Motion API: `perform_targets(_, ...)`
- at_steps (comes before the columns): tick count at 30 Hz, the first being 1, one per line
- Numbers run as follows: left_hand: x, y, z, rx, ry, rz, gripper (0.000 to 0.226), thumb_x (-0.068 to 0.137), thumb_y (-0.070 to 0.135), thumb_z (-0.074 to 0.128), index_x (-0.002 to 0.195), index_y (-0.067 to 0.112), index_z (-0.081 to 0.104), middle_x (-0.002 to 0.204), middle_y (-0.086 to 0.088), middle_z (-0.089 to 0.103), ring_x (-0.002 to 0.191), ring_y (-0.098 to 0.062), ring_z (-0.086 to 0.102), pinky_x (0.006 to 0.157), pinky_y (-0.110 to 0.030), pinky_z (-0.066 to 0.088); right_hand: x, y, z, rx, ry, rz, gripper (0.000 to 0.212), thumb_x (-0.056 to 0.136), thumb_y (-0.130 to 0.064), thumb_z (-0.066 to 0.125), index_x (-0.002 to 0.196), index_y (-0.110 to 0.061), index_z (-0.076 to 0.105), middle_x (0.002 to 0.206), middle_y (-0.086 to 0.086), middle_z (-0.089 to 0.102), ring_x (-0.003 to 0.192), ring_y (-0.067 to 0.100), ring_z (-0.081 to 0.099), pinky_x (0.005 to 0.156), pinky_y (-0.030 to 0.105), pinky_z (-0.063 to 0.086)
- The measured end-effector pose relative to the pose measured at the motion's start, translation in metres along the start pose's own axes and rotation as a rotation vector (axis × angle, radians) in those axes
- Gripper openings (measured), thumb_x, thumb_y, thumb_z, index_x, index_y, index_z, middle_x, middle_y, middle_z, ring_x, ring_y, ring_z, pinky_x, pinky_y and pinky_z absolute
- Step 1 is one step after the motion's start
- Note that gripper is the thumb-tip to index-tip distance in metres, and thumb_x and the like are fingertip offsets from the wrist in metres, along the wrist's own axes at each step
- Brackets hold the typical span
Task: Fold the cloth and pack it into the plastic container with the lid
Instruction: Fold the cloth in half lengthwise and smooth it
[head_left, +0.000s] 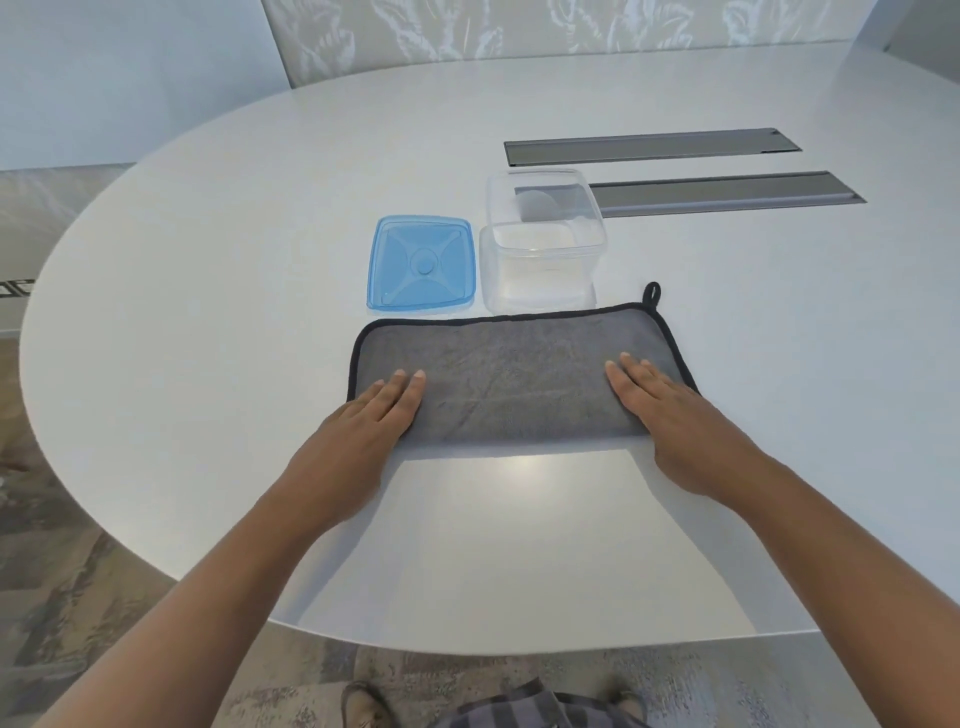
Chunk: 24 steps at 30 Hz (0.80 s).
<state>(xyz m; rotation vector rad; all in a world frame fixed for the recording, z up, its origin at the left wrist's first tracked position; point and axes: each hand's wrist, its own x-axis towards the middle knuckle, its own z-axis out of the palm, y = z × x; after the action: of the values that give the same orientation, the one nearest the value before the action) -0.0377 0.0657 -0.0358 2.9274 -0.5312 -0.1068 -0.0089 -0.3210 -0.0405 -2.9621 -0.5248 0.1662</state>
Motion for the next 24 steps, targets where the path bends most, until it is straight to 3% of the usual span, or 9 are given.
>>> perform_targets(5, -0.022, -0.005, -0.002, 0.049, -0.070, 0.004, 0.103, 0.083, -0.016, 0.035, 0.148, 0.033, -0.028, 0.171, 0.008, -0.009, 0.158, -0.015, -0.004, 0.126, -0.026, 0.006, -0.020, -0.008, -0.003, -0.009, -0.052, -0.029, 0.100, 0.081, 0.021, 0.030, 0.161, -0.027, -0.006, 0.171, -0.006, -0.007, 0.156, 0.013, -0.005, 0.116, 0.018, -0.004)
perform_targets(9, -0.034, 0.001, -0.011, 0.062, -0.166, -0.026, 0.102, 0.086, -0.016, 0.035, 0.157, 0.032, -0.020, 0.167, 0.011, -0.020, 0.157, -0.014, -0.011, 0.125, -0.026, 0.003, -0.038, -0.018, -0.010, -0.034, -0.109, -0.035, 0.099, 0.084, 0.016, 0.029, 0.161, -0.034, -0.009, 0.170, -0.007, -0.011, 0.157, 0.017, -0.005, 0.124, 0.030, 0.011)
perform_targets(12, -0.036, 0.007, -0.021, 0.007, -0.268, -0.085, 0.100, 0.088, -0.012, 0.036, 0.161, 0.035, -0.013, 0.167, 0.013, -0.023, 0.156, -0.012, -0.015, 0.127, -0.031, 0.003, -0.047, -0.022, -0.016, -0.073, -0.144, -0.027, 0.099, 0.087, 0.011, 0.032, 0.159, -0.038, -0.014, 0.170, -0.008, -0.015, 0.157, 0.018, -0.006, 0.124, 0.034, 0.013)
perform_targets(14, -0.031, 0.013, -0.028, -0.041, -0.271, -0.082, 0.090, 0.094, 0.003, 0.042, 0.162, 0.037, -0.006, 0.168, 0.014, -0.020, 0.156, -0.012, -0.015, 0.127, -0.033, 0.004, -0.046, -0.023, -0.019, -0.064, -0.139, -0.015, 0.100, 0.086, 0.012, 0.034, 0.159, -0.039, -0.012, 0.170, -0.009, -0.013, 0.157, 0.017, -0.006, 0.123, 0.033, 0.013)
perform_targets(17, -0.015, 0.034, -0.027, -0.083, -0.176, 0.063, 0.079, 0.099, 0.038, 0.049, 0.162, 0.040, 0.002, 0.170, 0.016, -0.008, 0.157, -0.011, -0.007, 0.128, -0.038, 0.007, -0.042, -0.022, -0.020, -0.040, -0.120, -0.014, 0.099, 0.085, 0.015, 0.033, 0.161, -0.036, -0.005, 0.170, -0.010, -0.008, 0.157, 0.013, -0.002, 0.123, 0.031, 0.017)
perform_targets(20, -0.007, 0.054, -0.009, -0.029, -0.186, 0.078, 0.075, 0.097, 0.073, 0.025, 0.159, 0.047, -0.009, 0.170, 0.015, -0.013, 0.157, -0.014, -0.013, 0.128, -0.045, -0.001, -0.042, -0.017, -0.018, -0.016, -0.102, -0.013, 0.100, 0.082, 0.019, 0.029, 0.162, -0.034, 0.001, 0.170, -0.012, -0.001, 0.156, 0.010, 0.002, 0.121, 0.026, 0.016)
perform_targets(24, -0.011, 0.054, 0.009, 0.039, -0.131, 0.009, 0.084, 0.087, 0.089, 0.007, 0.158, 0.049, -0.015, 0.168, 0.018, -0.018, 0.156, -0.018, -0.019, 0.125, -0.055, -0.007, -0.042, -0.006, -0.021, 0.008, -0.056, 0.022, 0.102, 0.077, 0.023, 0.028, 0.162, -0.032, 0.014, 0.169, -0.012, 0.012, 0.155, 0.007, 0.007, 0.119, 0.023, 0.018)
